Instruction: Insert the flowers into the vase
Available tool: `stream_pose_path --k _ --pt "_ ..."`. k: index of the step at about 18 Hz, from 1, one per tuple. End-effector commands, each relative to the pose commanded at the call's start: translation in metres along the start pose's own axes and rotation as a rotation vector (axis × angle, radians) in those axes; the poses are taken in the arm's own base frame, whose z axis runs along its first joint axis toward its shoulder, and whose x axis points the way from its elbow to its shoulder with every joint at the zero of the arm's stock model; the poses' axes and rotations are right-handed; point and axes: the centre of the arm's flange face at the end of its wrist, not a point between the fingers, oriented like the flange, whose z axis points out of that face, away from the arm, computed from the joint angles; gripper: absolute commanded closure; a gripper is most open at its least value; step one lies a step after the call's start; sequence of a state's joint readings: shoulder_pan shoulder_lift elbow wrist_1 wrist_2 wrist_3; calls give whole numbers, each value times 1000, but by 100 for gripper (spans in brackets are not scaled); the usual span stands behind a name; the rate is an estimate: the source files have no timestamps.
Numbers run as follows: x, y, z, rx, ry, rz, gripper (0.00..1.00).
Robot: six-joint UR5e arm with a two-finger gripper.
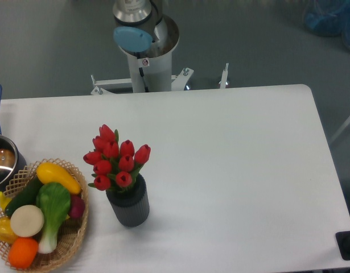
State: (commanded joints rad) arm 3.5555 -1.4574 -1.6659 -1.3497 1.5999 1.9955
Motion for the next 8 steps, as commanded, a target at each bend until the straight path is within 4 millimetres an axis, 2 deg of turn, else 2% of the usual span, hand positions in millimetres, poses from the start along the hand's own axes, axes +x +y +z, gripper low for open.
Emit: stream_pose_path --k 5,8 --pt "24 39 4 10 71 -77 0" --pt "31 50 4 16 90 -96 0"
